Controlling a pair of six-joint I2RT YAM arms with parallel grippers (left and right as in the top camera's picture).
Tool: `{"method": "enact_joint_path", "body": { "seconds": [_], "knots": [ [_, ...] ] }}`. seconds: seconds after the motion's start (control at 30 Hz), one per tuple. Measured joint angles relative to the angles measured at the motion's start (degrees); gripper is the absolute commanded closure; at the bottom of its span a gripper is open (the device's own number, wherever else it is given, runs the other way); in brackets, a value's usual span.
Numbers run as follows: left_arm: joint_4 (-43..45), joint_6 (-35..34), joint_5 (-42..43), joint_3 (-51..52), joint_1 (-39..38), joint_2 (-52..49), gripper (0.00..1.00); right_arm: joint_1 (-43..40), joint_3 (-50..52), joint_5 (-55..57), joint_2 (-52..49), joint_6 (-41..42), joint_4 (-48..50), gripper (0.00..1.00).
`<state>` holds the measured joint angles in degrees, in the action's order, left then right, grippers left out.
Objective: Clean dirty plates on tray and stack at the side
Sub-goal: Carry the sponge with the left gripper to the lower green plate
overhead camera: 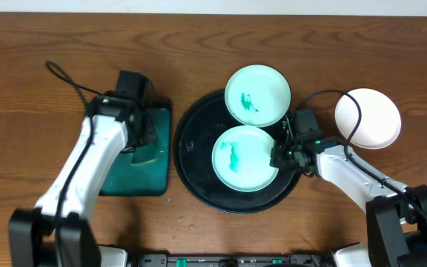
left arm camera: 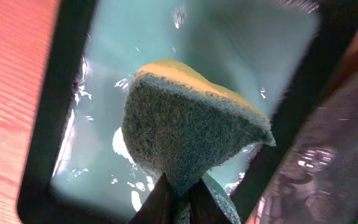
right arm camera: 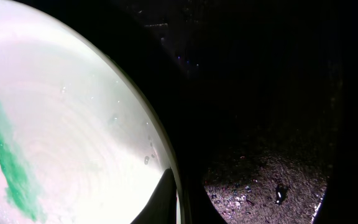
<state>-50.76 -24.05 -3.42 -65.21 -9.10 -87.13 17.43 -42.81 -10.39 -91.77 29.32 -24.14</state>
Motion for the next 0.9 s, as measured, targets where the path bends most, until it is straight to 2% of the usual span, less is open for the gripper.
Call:
{"method": "enact_joint_path", "body": {
  "seconds": [0.23,0.4,0.57,0.73,0.9],
  "knots": [
    [6.27,4.61,8.02,0.0,-0.02,4.79,0.93,0.0,0.0,-0.02,0.0,0.0,0.02,0.99],
    [11.26,4.11,17.35,0.0,-2.71,3.23,0.93,0.0,0.0,-0.04,0.0,0.0,0.04,0.99],
    [15.61,0.81,23.02,0.0,-11.43,-1.7,0.93,0.0,0.0,-0.04,-0.02,0.0,0.07,0.99],
    [21.27,-3.45,25.2,0.0,-20.63,-9.01,0.93,0.0,0.0,-0.04,-0.02,0.0,0.02,0.99],
    [25.59,-8.68,25.59,0.0,-24.94,-17.46,0.93,0.0,0.0,-0.07,-0.02,0.0,0.0,0.99]
  ]
}}
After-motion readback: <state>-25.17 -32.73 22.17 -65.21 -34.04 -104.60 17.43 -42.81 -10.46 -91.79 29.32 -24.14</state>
